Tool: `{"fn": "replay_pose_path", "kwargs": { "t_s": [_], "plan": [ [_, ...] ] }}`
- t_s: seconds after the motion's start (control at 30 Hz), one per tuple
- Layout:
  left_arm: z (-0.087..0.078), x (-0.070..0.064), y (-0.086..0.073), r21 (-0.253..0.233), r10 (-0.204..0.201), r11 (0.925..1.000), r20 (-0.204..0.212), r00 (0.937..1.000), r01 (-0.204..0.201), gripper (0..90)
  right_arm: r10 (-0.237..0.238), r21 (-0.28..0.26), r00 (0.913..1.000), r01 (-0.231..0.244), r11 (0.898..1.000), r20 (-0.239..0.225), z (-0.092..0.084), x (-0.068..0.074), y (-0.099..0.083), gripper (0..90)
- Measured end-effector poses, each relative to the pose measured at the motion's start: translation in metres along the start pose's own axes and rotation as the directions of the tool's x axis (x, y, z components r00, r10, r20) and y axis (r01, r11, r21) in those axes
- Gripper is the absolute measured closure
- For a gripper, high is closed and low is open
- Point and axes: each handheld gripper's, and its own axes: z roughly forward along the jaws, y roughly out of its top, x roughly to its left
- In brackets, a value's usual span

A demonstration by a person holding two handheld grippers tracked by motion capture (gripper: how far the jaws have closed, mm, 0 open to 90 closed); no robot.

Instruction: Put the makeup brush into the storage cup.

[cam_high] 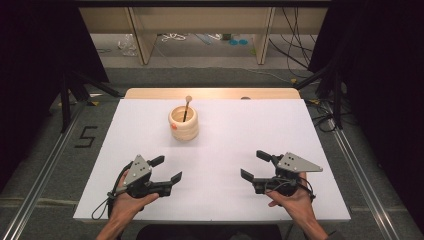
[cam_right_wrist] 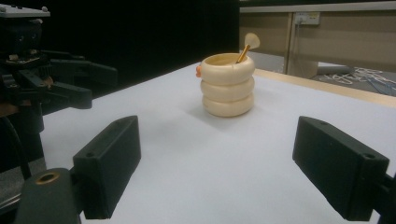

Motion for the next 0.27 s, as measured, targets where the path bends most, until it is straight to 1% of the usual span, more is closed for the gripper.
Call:
{"fn": "replay_pose_path", "kwargs": {
  "t_s": [0.1, 0.17, 0.2, 0.23, 0.27],
  "plan": [
    [0.0004, -0.0002, -0.0002, -0.002, -0.008, 1.0000, 0.001, 1.0000, 0.008, 18.9, -0.005, 0.006, 1.0000, 0.005, 1.000, 0.005, -0.0006, -0.0001, 0.0002, 16.1],
    [0.0002, 0.0001, 0.0000, -0.003, -0.005, 1.0000, -0.001, 1.0000, 0.005, 18.9, -0.016, -0.002, 0.9998, 0.016, 1.000, 0.007, -0.0004, -0.0010, 0.0002, 16.0],
    [0.0001, 0.0002, 0.0000, -0.005, -0.007, 1.0000, -0.001, 1.0000, 0.007, 18.9, -0.006, -0.002, 1.0000, 0.006, 1.000, -0.005, 0.0001, -0.0007, 0.0000, 16.0],
    [-0.0001, 0.0005, 0.0001, -0.005, -0.006, 1.0000, 0.000, 1.0000, 0.006, 18.9, -0.007, -0.003, 1.0000, 0.007, 1.000, -0.005, 0.0002, -0.0009, 0.0000, 16.1],
    [-0.0001, 0.0004, 0.0000, -0.006, -0.013, 0.9999, 0.001, 0.9999, 0.013, 18.9, -0.003, 0.000, 1.0000, 0.003, 1.000, -0.004, 0.0001, -0.0006, -0.0001, 16.1]
  ]
}}
